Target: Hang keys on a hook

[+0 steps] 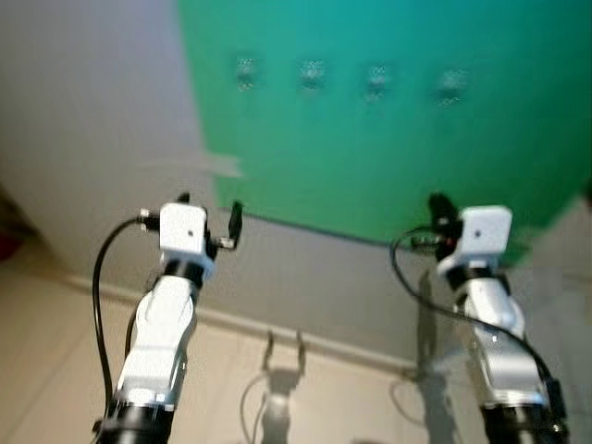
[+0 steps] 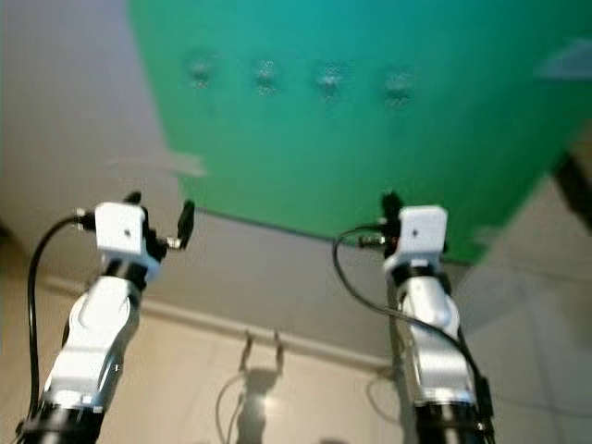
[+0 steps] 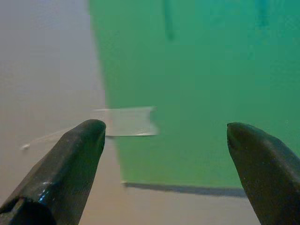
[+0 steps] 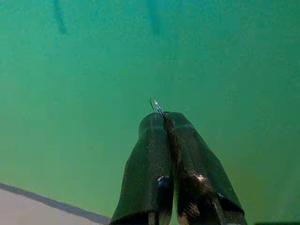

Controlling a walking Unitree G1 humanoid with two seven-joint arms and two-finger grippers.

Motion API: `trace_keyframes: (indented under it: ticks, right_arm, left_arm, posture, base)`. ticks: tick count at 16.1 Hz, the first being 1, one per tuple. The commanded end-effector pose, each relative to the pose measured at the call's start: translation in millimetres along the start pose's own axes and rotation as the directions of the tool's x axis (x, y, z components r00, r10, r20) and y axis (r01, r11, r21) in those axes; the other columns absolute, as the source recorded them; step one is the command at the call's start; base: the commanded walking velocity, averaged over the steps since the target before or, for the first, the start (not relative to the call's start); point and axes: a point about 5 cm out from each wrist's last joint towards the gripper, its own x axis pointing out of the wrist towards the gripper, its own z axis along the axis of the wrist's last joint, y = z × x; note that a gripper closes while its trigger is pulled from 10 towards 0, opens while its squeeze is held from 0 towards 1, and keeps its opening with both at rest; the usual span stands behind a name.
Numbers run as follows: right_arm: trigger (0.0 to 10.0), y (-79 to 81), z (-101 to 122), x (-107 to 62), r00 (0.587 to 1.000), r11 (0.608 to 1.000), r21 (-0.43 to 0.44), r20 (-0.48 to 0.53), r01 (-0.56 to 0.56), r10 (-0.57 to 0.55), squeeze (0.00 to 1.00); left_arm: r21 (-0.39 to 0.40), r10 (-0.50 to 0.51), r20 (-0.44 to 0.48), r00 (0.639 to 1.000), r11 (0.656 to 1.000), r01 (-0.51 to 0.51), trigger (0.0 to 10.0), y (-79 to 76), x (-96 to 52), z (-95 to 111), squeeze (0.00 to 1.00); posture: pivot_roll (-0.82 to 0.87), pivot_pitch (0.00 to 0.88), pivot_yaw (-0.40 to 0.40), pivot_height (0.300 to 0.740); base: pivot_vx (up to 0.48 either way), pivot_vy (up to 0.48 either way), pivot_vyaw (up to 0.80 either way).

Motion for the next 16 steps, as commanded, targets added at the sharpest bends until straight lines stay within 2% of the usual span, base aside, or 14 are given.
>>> trace_keyframes:
  ticks: [1,5,9,11,13,16]
  right_arm:
    - [10.0,6.0,4.4,2.4,1.0,0.999,0.031,0.024,-0.02,0.019,0.0]
    - [10.0,12.5,15.3,5.9,0.997,0.991,0.118,0.055,-0.061,0.054,0.0]
    - [10.0,21.2,40.7,16.0,0.976,0.97,0.153,0.133,-0.19,0.17,0.0]
    - [10.0,24.8,48.6,19.1,0.961,0.954,0.16,0.154,-0.253,0.229,0.0]
    - [10.0,30.0,59.6,26.4,0.945,0.938,0.166,0.177,-0.303,0.274,0.0]
    - [10.0,31.5,74.0,41.6,0.942,0.93,0.208,0.214,-0.302,0.258,0.0]
  left_arm:
    - [0.008,0.015,-0.01,1.0,1.0,-0.015,10.0,6.8,-0.7,-0.4,0.0]
    - [0.027,-0.053,0.008,0.999,0.998,0.053,10.0,0.1,2.1,5.4,0.0]
    - [0.002,-0.207,0.045,0.977,0.978,0.207,10.0,-17.2,6.0,15.9,0.0]
    - [0.008,-0.222,0.055,0.973,0.975,0.222,10.0,-19.7,7.2,18.6,0.0]
    - [-0.004,-0.272,0.075,0.959,0.962,0.273,10.0,-24.1,7.8,23.6,0.0]
    - [-0.015,-0.409,0.111,0.906,0.91,0.413,10.0,-35.4,4.3,34.1,0.0]
  posture:
    - [-0.11,0.015,0.047,0.74]
    - [-0.11,0.018,0.053,0.74]
    - [-0.12,0.022,0.06,0.74]
    - [-0.12,0.024,0.06,0.74]
    - [-0.12,0.03,0.061,0.74]
    - [-0.12,0.033,0.056,0.74]
  base:
    - [0.0,0.0,0.0]
    - [0.0,0.0,0.0]
    - [0.0,0.0,0.0]
    - [0.0,0.0,0.0]
    - [0.0,0.0,0.0]
    - [0.0,0.0,0.0]
